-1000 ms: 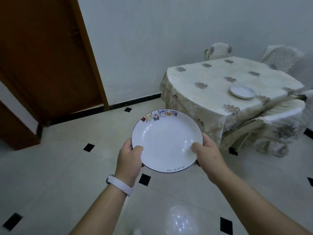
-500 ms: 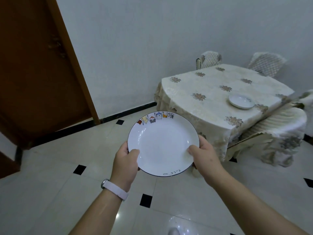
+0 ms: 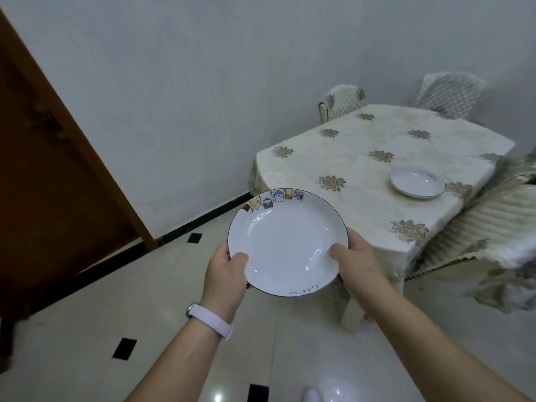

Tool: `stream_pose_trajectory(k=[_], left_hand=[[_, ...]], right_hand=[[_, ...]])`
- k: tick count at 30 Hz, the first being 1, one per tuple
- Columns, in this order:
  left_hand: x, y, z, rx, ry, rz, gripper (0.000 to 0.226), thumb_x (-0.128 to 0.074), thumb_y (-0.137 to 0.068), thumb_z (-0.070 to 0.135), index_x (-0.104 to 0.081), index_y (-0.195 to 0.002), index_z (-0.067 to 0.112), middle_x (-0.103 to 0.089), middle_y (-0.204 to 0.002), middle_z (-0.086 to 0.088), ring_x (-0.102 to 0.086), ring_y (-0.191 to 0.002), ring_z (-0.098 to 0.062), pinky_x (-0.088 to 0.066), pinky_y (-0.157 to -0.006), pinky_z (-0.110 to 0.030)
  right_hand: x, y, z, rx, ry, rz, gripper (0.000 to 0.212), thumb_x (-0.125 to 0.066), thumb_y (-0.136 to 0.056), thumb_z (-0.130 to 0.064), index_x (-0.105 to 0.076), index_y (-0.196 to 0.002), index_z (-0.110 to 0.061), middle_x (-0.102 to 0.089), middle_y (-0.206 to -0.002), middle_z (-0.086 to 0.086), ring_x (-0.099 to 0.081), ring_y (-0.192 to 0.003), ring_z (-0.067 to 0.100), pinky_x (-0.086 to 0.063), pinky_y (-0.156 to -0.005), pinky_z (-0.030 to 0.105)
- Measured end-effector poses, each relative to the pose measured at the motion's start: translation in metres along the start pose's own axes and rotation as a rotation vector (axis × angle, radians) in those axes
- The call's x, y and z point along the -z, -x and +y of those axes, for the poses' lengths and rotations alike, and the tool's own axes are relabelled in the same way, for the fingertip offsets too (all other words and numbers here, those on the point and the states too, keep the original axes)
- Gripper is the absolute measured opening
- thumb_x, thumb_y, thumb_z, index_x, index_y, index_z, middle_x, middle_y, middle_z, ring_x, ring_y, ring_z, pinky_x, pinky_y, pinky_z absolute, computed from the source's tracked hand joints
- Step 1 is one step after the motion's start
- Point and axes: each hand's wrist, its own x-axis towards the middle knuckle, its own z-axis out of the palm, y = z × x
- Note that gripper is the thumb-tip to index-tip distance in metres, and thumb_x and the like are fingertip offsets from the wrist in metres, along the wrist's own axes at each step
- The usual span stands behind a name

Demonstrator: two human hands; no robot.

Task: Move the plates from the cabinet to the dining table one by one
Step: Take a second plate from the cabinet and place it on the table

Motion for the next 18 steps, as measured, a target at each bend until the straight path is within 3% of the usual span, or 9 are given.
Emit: stream_pose_trajectory(k=[4, 6, 11, 18], left_hand=[[-0.045, -0.053, 0.018, -0.008, 0.002, -0.014, 0.032, -0.042, -0.087, -0.007, -0.066, -0.095, 0.013, -0.062, -0.067, 0.003, -0.051, -0.046, -0.005, -0.038, -0.040, -0.016], [-0.064, -0.074, 0.021, -0.012, -0.012, -0.020, 0.032, -0.042, -0.087, -0.006, -0.066, -0.093, 0.014, -0.062, -0.066, 0.003, -0.049, -0.051, -0.010, -0.037, -0.041, -0.017], [-0.097, -0.119, 0.022, -0.014, -0.052, -0.048, 0.025, -0.047, -0.084, 0.004, -0.067, -0.091, 0.017, -0.064, -0.073, -0.001, -0.050, -0.060, -0.017, -0.040, -0.044, -0.024], [-0.123, -0.179, 0.026, -0.024, -0.021, -0.105, 0.032, -0.044, -0.089, -0.002, -0.067, -0.099, 0.017, -0.067, -0.078, 0.000, -0.054, -0.055, -0.010, -0.041, -0.044, -0.021]], right_hand=[[0.019, -0.065, -0.012, -0.009, 0.003, 0.025, 0.027, -0.048, -0.078, -0.008, -0.064, -0.094, -0.023, -0.066, -0.081, 0.007, -0.054, -0.063, 0.023, -0.043, -0.054, 0.030], [0.028, -0.091, -0.017, 0.016, 0.047, 0.031, 0.029, -0.046, -0.081, -0.006, -0.063, -0.095, -0.024, -0.069, -0.086, 0.005, -0.059, -0.070, 0.026, -0.047, -0.060, 0.035], [0.042, -0.135, -0.028, 0.019, 0.048, 0.055, 0.030, -0.046, -0.073, -0.016, -0.063, -0.097, -0.024, -0.068, -0.087, -0.001, -0.060, -0.074, 0.022, -0.048, -0.063, 0.034], [0.044, -0.185, -0.033, 0.026, 0.046, 0.105, 0.035, -0.045, -0.068, -0.021, -0.063, -0.097, -0.029, -0.070, -0.089, -0.003, -0.064, -0.081, 0.022, -0.051, -0.065, 0.035]])
